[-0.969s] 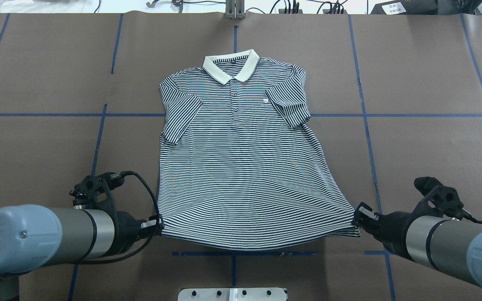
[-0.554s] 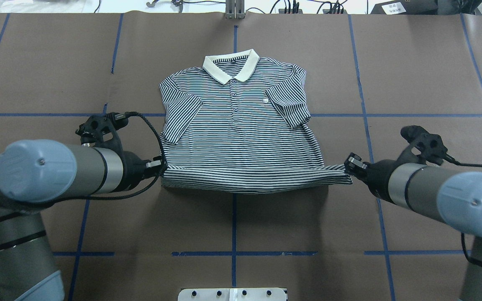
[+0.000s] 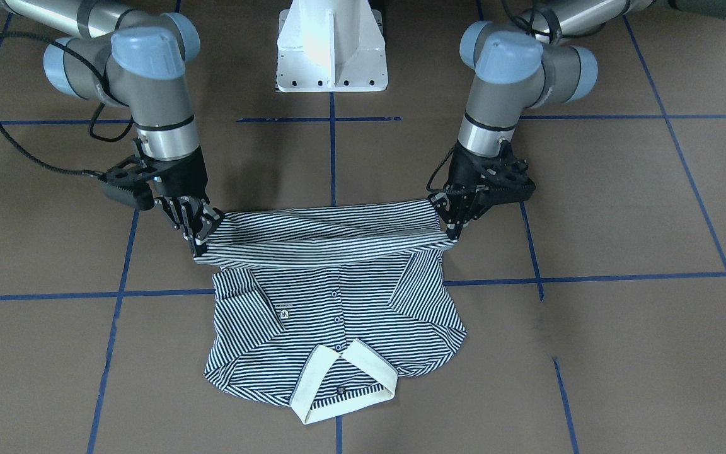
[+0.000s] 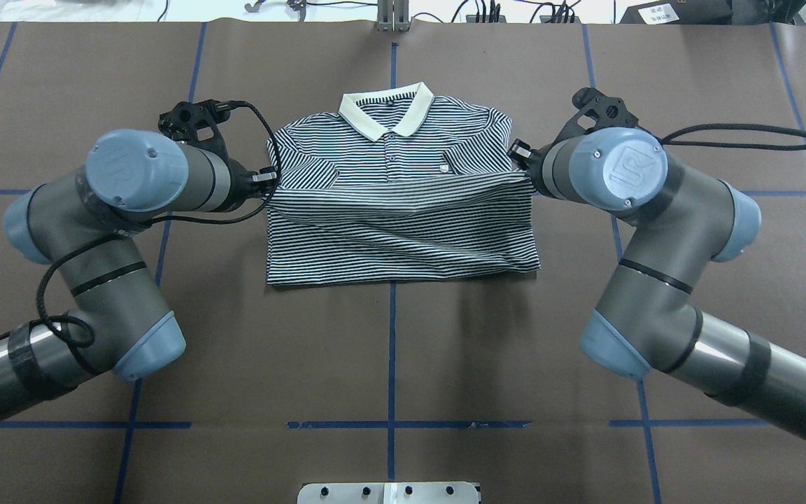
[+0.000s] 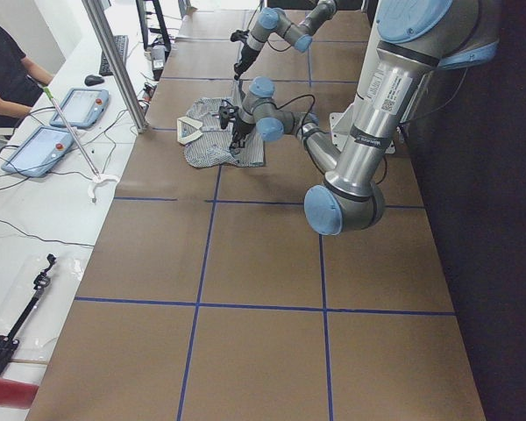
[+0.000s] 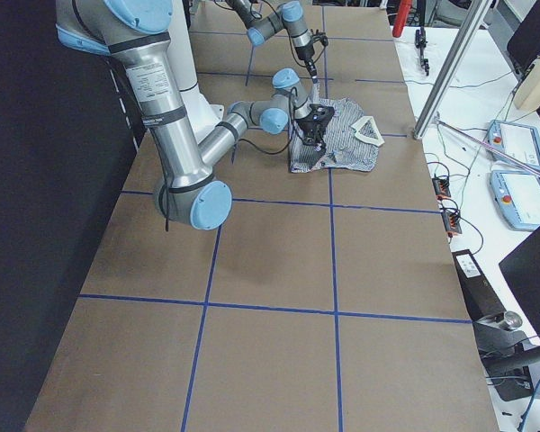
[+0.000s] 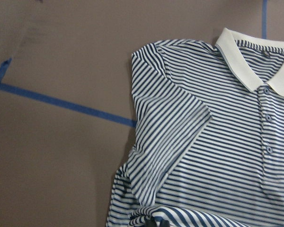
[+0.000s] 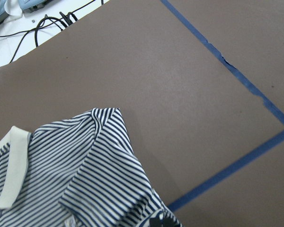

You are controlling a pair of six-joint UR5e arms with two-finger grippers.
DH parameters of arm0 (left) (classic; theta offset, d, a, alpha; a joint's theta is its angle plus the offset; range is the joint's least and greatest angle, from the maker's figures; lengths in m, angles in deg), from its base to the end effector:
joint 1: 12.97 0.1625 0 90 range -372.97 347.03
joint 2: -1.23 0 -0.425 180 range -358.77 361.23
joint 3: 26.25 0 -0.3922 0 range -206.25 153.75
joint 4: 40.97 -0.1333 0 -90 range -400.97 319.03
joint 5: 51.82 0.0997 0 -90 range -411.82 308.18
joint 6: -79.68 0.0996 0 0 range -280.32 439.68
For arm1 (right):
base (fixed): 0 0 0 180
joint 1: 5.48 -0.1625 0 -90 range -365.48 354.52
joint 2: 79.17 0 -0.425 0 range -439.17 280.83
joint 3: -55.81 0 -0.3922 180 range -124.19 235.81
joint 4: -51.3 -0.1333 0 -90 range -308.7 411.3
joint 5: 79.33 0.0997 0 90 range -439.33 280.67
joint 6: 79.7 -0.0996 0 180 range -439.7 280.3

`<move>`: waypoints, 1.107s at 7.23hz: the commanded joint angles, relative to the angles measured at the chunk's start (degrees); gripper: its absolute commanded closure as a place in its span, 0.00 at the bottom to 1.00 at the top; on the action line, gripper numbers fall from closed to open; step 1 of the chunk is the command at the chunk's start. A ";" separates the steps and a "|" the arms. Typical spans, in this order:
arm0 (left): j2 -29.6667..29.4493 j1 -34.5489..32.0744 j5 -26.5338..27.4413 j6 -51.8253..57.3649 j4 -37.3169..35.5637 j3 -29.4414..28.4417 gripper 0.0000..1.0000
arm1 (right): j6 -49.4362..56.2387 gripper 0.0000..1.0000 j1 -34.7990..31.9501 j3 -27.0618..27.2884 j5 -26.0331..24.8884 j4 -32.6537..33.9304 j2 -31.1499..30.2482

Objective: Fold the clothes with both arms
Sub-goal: 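Lift both hem corners and fold them toward the collar with both grippers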

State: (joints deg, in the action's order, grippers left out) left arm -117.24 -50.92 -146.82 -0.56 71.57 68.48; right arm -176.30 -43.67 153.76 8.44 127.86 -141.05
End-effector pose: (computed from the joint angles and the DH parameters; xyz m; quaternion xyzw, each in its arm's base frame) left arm 0.4508 -0.5096 0.2948 0.1536 0.4427 -0.1953 0.8615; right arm -0.4322 -0.5145 0.2952 0.1310 -0.3980 0.3534 0.8364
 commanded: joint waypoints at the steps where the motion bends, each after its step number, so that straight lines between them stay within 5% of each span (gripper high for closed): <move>1: -4.73 -1.87 1.30 1.39 5.40 -10.17 1.00 | 2.55 1.00 -3.02 -12.90 0.29 -0.27 7.88; 5: -5.71 -1.87 3.86 2.80 12.34 -17.57 1.00 | 3.26 0.94 -3.73 -22.08 0.56 -1.67 13.62; 7: -6.33 -1.78 3.77 2.72 12.35 -17.57 0.45 | 3.26 0.48 -3.65 -22.98 0.47 -3.35 13.71; 8: -6.42 -1.87 3.77 2.72 12.44 -17.22 0.38 | 3.26 0.42 -3.73 -22.89 0.47 -3.35 13.80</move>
State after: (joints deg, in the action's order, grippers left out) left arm -123.43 -52.73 -143.05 2.15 83.85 51.07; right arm -173.07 -47.39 131.05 8.94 124.73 -127.41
